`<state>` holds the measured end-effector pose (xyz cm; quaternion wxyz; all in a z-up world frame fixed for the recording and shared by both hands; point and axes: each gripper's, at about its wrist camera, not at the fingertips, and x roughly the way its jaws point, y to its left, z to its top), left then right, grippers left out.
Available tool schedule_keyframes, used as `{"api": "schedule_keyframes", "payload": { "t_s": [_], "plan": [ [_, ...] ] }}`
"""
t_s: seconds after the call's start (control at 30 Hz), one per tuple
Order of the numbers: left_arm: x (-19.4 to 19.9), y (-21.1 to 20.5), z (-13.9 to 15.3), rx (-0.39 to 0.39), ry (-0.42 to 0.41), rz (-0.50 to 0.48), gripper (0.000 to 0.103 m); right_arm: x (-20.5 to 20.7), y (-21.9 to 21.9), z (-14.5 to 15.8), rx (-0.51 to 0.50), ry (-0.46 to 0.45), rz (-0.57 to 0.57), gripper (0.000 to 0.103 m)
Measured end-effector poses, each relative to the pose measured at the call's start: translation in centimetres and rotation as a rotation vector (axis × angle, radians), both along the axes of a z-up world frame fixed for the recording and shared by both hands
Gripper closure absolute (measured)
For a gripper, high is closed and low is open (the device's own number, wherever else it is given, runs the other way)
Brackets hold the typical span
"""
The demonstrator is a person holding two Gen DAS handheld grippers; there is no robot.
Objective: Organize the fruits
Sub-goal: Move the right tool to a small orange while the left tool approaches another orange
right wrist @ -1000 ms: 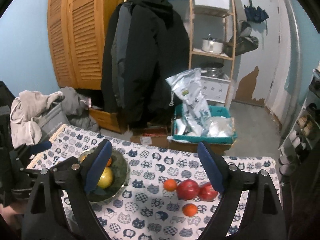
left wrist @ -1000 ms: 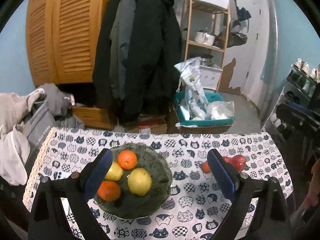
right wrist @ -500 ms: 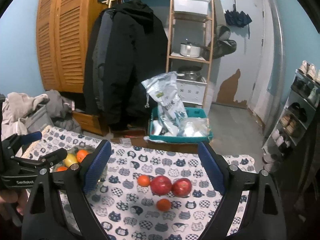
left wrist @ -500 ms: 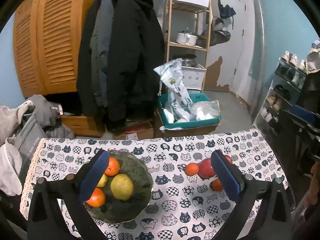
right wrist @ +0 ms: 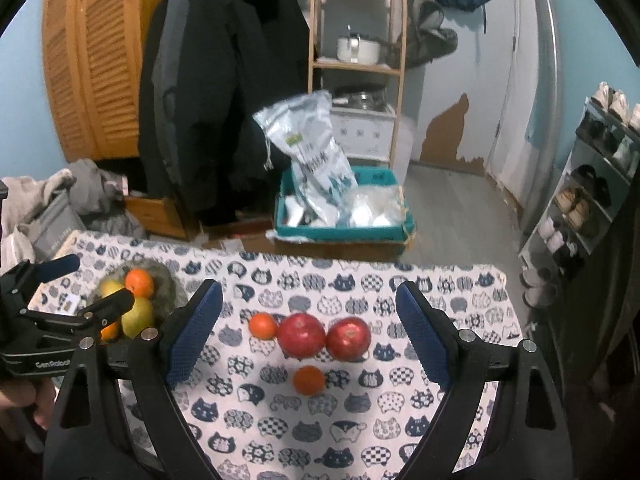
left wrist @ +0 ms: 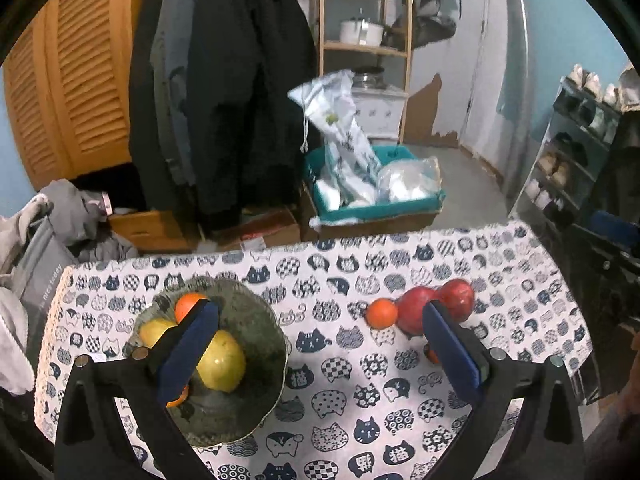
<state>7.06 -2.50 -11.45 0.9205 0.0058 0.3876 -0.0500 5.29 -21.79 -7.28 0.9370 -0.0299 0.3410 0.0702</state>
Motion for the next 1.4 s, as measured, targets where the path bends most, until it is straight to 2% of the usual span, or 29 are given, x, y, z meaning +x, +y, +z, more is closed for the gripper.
{"api": "schedule_keyframes", "payload": {
  "t_s": [0.2,0.53,0.8,0.93,1.23,1.4],
  "plan": [
    [1.1,-1.0,-3.2,0.033,0.058,-0.007,0.001,1.8,-0.3,-3.7,-0.029,0.097,-0.013,0.016],
    [4.1,-1.4,-8.3,0.018,0.181,-0.012,0.0,5.0,-2.1,-11.6,0.029,0.326,-0.044,0.016],
    [5.5,-2.2,-12.2,0.023,0.285,-0.015,0.001,6.5,-2.0,-17.5,0.01,0.458,-0.036,0.016],
    [5.7,-2.8,-13.4,0.045,0.307,-0.026,0.001,7.0,-1.5,-20.0,0.017,0.517,-0.021,0.016],
    [6.0,-3.2,-15.2,0.069,0.345,-0.034,0.001,7.5,-1.4,-22.8,0.051,0.574,-0.014,0.017],
    [6.3,-3.7,-15.2,0.08,0.341,-0.045,0.001,7.7,-1.2,-23.9,0.08,0.603,0.0,0.032]
  ]
}}
